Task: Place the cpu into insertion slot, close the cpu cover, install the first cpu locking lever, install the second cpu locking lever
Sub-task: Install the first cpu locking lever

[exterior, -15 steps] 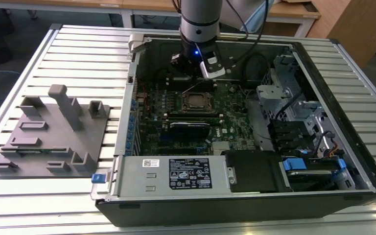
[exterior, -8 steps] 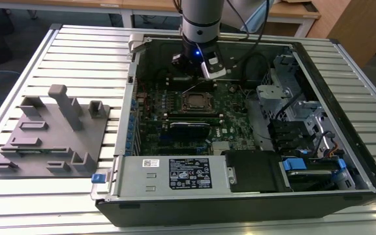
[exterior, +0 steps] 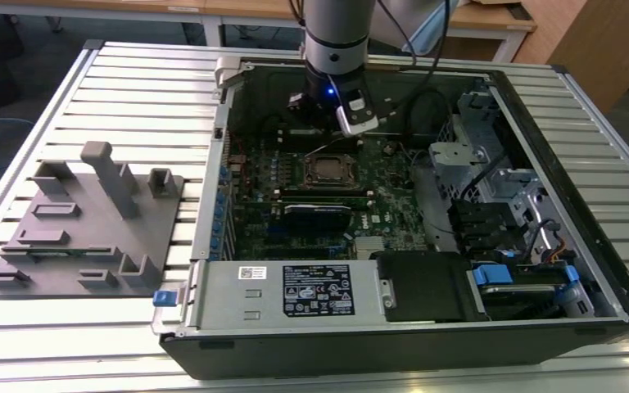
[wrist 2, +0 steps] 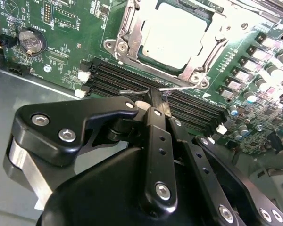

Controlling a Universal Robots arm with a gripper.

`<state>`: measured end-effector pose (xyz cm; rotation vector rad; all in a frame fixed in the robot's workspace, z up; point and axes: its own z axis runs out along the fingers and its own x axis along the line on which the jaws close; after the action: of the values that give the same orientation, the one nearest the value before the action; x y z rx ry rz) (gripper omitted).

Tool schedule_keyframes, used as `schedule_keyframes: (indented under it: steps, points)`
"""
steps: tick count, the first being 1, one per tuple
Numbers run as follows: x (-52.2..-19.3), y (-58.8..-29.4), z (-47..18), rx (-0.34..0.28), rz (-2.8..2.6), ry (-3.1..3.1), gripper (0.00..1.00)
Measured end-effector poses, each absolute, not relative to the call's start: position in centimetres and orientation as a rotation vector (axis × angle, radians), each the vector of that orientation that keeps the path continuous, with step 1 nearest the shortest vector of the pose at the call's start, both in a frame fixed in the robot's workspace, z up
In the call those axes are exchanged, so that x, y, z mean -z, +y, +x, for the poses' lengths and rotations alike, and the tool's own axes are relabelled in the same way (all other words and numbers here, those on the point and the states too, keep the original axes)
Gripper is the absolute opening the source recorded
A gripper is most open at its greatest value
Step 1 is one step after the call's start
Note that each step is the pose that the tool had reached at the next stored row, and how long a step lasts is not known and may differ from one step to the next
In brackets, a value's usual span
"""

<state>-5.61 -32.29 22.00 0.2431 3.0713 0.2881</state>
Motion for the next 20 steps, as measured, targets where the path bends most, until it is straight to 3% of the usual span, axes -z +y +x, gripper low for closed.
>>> schedule_keyframes:
  steps: [20]
  points:
    - [-20.7,-32.4,-6.1,-0.29,0.28,2.959,0.11]
